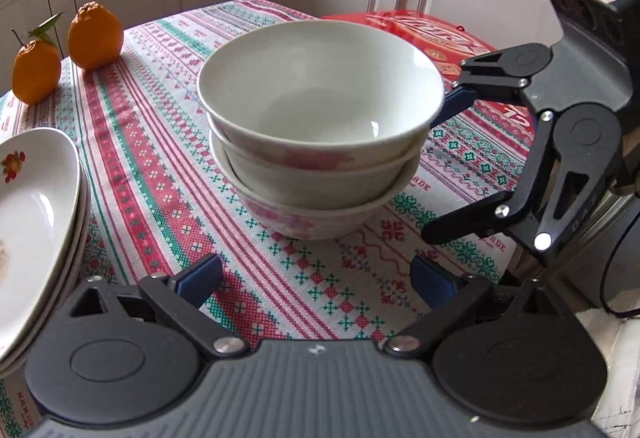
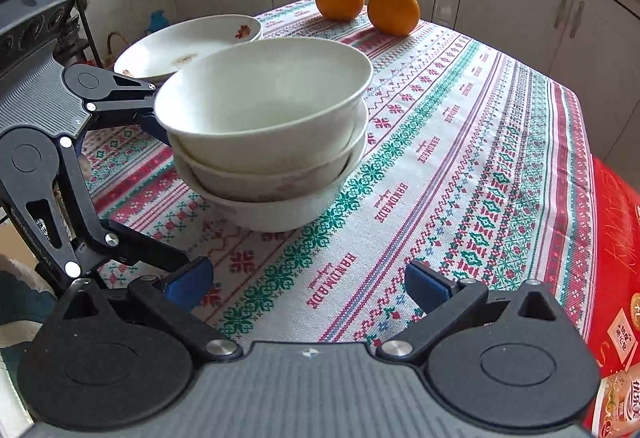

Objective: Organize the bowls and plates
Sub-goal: 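Grip the three-bowl stack from opposite sides with both tools, then lift the bowl stack with both tools and carry it over the plate stack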

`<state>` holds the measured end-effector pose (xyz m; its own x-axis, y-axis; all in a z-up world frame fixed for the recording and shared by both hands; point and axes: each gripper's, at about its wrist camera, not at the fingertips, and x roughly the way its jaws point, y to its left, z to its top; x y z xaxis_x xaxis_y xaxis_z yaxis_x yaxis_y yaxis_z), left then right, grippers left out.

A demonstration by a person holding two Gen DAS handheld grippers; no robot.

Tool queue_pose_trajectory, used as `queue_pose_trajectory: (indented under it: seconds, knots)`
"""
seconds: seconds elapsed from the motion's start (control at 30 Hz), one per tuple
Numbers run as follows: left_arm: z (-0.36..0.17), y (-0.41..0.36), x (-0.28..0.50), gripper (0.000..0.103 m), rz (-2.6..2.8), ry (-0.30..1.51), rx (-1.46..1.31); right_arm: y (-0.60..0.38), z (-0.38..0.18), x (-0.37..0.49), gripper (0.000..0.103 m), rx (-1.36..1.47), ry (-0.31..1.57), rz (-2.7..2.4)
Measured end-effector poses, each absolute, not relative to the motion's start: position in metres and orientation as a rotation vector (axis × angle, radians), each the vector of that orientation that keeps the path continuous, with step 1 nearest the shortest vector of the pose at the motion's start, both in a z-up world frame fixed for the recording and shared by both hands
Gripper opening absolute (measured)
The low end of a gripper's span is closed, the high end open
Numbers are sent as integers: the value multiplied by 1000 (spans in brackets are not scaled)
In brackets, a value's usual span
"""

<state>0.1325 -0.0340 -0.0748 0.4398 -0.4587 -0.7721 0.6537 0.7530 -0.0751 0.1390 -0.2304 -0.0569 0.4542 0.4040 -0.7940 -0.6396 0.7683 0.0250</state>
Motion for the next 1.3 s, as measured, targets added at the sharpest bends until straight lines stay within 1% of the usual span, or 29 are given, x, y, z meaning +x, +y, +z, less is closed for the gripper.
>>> queue_pose_trajectory:
  seconds: [0.13, 0.4, 0.57, 0.73, 0.97, 1.1, 1.17, 1.2, 1.3]
  knots:
    - [-79, -38, 126, 103, -687, 837, 337, -233, -63, 142, 103, -303, 899, 656]
    - [-78, -34, 124, 103, -683, 824, 321, -238, -67, 138, 103, -329, 843, 692]
    - [-79, -31, 124, 103, -702, 809, 318, -237, -66, 143, 103, -343, 845, 706]
    - [-74, -30, 130, 102, -749, 798, 346, -226, -57, 144, 103, -465, 775, 785]
    - [-65, -35, 142, 102, -821, 786, 404, -208, -41, 154, 102, -597, 726, 959]
    - [-60, -38, 148, 99, -863, 783, 436, -204, -35, 163, 100, -624, 725, 1012]
    - [-58, -40, 151, 92, -888, 780, 455, -203, -34, 166, 99, -635, 726, 1027]
    - [-57, -40, 153, 87, -894, 776, 469, -203, -34, 168, 98, -636, 730, 1035]
    - [-54, -39, 159, 86, -917, 772, 474, -203, -33, 170, 96, -636, 735, 1049]
